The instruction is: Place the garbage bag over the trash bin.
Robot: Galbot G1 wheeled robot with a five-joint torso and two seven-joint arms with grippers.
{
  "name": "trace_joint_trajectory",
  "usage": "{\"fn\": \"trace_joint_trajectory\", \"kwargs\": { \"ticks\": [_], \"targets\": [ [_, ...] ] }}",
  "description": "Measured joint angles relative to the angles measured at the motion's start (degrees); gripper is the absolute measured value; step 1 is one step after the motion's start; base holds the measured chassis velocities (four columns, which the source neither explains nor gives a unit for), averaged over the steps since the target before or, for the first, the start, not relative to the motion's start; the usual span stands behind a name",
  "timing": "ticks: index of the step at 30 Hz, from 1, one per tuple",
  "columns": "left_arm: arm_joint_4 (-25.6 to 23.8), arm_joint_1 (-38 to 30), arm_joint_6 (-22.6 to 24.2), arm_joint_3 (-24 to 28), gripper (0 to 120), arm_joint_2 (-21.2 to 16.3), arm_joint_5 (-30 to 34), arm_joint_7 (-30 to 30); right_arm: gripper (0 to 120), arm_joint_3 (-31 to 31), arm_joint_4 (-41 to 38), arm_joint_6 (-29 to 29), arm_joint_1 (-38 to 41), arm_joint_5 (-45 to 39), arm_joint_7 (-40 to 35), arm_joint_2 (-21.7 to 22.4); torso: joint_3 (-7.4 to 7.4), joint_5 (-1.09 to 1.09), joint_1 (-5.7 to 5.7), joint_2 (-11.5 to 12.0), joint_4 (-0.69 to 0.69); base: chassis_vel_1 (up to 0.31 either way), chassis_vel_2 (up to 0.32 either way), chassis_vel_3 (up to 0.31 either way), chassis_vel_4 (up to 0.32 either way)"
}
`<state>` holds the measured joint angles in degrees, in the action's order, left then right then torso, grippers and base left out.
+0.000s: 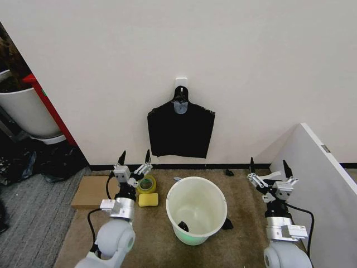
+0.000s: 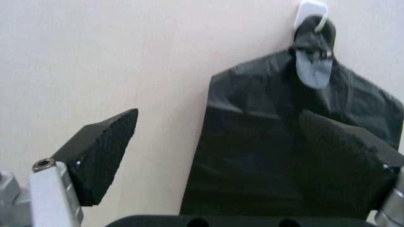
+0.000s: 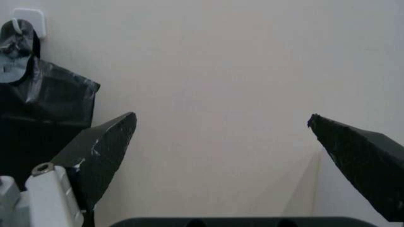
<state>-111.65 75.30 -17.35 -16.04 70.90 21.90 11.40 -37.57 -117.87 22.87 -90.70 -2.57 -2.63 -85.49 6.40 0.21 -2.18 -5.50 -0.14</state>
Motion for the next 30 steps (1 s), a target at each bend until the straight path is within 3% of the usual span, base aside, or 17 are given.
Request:
{"fn": "trace_joint_trajectory", "kwargs": {
  "ticks": [9, 16, 24, 30],
  "targets": [
    [-2.47, 3.59, -0.3, -1.7, 100, 3.03, -3.61, -0.28, 100, 0.05, -0.79, 0.82, -1.05, -1.12, -0.53, 1.48, 0.0, 0.01, 0.0, 0.0, 0.01, 0.0, 0.0, 0.0, 0.0],
    [-3.83, 6.95, -4.78, -2.11, 100, 6.17, -6.62, -3.26, 100, 3.46, -0.67, -3.37, 2.37, -5.09, -3.28, 2.54, 0.0, 0.0, 0.0, 0.0, -0.01, 0.0, 0.0, 0.0, 0.0],
    [-7.77, 11.84, -7.0, -3.19, 100, 5.86, -7.81, -4.42, 100, 13.52, 7.15, -8.58, 15.87, -33.58, -2.3, 4.15, 0.0, 0.01, 0.0, 0.0, 0.02, 0.0, 0.0, 0.0, 0.0],
    [-6.29, 11.51, -7.99, -5.3, 100, 4.19, -7.81, -4.32, 100, 20.1, 11.82, -12.15, 27.31, -51.11, -2.18, 1.48, 0.01, -0.03, 0.0, 0.0, 0.02, 0.0, 0.0, 0.0, 0.0]
  ]
}}
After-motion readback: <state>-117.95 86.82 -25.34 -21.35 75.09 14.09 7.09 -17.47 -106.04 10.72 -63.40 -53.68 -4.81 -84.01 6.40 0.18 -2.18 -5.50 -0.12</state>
